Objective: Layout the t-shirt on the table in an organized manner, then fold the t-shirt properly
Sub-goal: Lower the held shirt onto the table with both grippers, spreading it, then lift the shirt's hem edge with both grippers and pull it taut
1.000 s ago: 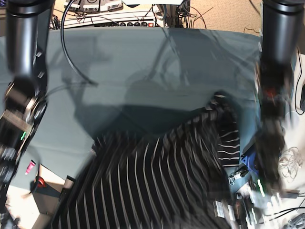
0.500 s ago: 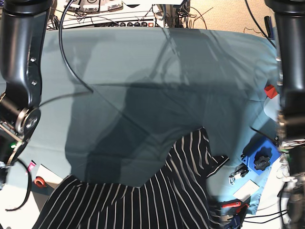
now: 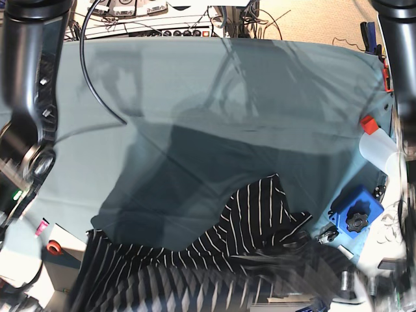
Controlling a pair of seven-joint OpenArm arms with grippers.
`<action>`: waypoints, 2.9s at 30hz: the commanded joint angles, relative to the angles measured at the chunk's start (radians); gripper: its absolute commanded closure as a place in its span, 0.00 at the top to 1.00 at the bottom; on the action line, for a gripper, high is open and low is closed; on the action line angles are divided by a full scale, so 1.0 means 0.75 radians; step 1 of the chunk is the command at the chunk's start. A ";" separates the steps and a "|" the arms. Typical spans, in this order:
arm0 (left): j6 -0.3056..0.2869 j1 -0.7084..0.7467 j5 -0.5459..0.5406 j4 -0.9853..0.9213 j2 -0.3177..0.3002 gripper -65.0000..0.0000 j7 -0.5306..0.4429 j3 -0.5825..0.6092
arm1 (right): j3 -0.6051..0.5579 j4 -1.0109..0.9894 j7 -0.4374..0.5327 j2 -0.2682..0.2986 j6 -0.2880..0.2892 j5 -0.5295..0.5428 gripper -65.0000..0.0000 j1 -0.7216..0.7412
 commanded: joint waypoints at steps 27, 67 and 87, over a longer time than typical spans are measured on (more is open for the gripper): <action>-0.011 1.183 0.057 0.767 -0.054 0.00 -0.082 -0.365 | 0.124 0.247 -0.012 0.095 0.135 0.649 0.00 -0.835; -0.139 2.135 -0.095 1.245 0.145 0.00 -0.028 -0.771 | 0.979 0.819 -0.012 0.091 0.265 1.011 0.00 -2.054; -0.097 2.125 0.033 1.314 0.144 0.00 -0.207 -0.771 | 0.979 0.819 -0.012 0.090 0.265 0.952 0.00 -2.028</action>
